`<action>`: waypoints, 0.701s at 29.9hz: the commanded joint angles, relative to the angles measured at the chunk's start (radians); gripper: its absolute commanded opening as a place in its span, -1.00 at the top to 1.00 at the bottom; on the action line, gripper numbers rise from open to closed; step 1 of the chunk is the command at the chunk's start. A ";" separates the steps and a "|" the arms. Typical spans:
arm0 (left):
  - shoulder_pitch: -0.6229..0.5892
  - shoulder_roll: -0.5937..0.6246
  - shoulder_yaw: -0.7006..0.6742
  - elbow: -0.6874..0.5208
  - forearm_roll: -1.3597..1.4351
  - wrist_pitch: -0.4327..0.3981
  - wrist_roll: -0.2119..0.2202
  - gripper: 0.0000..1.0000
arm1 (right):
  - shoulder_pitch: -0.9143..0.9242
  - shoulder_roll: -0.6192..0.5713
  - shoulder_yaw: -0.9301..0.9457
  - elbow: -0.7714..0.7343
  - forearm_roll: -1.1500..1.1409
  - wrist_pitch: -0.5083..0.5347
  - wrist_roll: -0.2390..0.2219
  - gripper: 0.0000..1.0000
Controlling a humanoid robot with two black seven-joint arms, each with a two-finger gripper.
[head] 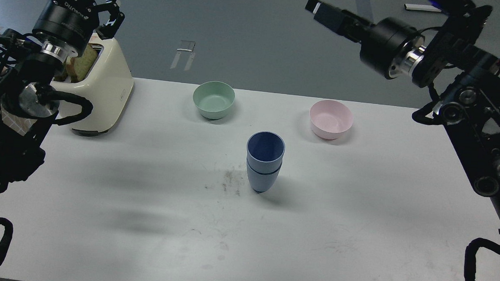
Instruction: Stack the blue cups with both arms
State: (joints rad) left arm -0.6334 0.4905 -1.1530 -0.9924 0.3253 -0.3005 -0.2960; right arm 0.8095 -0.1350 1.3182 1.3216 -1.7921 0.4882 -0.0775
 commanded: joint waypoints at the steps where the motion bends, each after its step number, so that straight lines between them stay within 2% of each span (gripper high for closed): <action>1: 0.000 -0.001 0.001 0.003 0.000 0.000 0.000 -0.95 | 0.000 0.046 0.202 -0.028 0.028 0.000 0.005 -1.00; 4: -0.006 0.000 0.001 0.009 0.003 0.000 0.001 -0.95 | -0.004 0.046 0.242 -0.051 0.092 0.000 0.005 -1.00; 7: -0.011 0.002 0.001 0.015 0.006 0.000 0.001 -0.95 | -0.004 0.032 0.263 -0.139 0.296 0.000 0.005 -1.00; 9: -0.009 0.000 0.001 0.015 0.006 0.000 0.006 -0.95 | -0.016 -0.024 0.276 -0.203 0.481 -0.013 0.005 -1.00; 15: -0.006 0.003 -0.004 0.015 0.004 -0.008 0.034 -0.95 | -0.042 -0.080 0.312 -0.353 0.791 -0.034 0.011 -1.00; 19: -0.006 0.007 -0.011 0.015 0.004 -0.009 0.034 -0.95 | -0.059 -0.078 0.381 -0.372 0.898 -0.037 0.012 -1.00; 21: -0.005 0.013 -0.019 0.015 -0.002 -0.012 0.047 -0.95 | -0.075 -0.069 0.415 -0.372 1.005 -0.037 0.012 -1.00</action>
State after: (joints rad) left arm -0.6395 0.4967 -1.1626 -0.9769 0.3298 -0.3093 -0.2621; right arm 0.7533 -0.2127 1.6848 0.9547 -0.9172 0.4519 -0.0661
